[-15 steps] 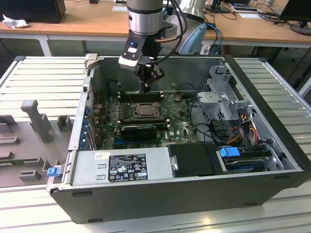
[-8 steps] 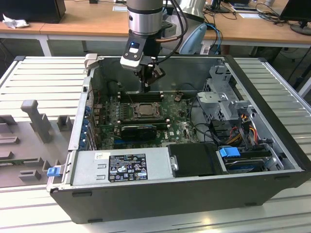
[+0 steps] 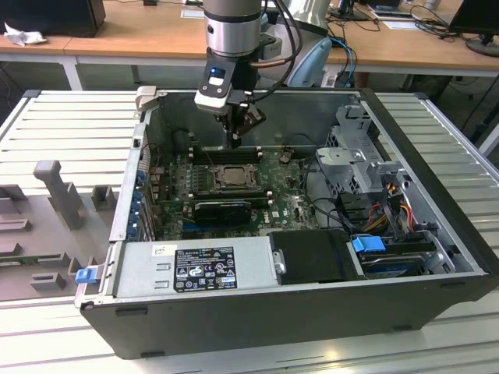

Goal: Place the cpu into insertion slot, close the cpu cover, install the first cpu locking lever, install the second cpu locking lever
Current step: 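Install the first cpu locking lever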

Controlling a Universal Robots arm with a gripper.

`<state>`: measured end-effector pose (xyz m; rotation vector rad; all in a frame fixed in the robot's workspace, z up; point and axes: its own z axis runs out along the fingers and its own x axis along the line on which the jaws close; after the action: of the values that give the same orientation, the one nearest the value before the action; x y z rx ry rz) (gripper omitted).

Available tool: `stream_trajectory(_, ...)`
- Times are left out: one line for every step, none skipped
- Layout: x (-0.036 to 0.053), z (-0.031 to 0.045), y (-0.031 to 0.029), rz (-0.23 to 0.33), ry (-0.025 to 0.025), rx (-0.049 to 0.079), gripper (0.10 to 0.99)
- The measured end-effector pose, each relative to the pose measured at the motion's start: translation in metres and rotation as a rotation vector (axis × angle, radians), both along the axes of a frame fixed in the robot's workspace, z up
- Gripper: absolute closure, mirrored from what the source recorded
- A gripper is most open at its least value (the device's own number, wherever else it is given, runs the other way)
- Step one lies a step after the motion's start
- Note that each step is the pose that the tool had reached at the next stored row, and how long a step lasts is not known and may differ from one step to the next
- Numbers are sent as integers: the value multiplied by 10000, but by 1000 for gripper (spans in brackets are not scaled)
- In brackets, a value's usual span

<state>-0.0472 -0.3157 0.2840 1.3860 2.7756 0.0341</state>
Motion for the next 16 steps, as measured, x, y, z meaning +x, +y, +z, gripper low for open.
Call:
stream_trajectory(0, 0, 0, 43, 0, -1, 980)
stream_trajectory(0, 0, 0, 86, 1, -1, 980)
stream_trajectory(0, 0, 0, 190, 0, -1, 980)
stream_trajectory(0, 0, 0, 267, 0, -1, 980)
stream_trajectory(0, 0, 0, 372, 0, 0, 980)
stream_trajectory(0, 0, 0, 465, 0, -1, 980)
stream_trajectory(0, 0, 0, 524, 0, -1, 980)
stream_trajectory(0, 0, 0, 579, 0, -1, 980)
stream_trajectory(0, 0, 0, 631, 0, 0, 980)
stream_trajectory(0, 0, 0, 674, 0, -1, 980)
stream_trajectory(0, 0, 0, 730, 0, 0, 980)
stream_trajectory(0, 0, 0, 765, 0, 0, 980)
stream_trajectory(0, 0, 0, 803, 0, -1, 980)
stream_trajectory(0, 0, 0, 847, 0, -1, 980)
stream_trajectory(0, 0, 0, 902, 0, -1, 980)
stream_trajectory(0, 0, 0, 946, 0, -1, 980)
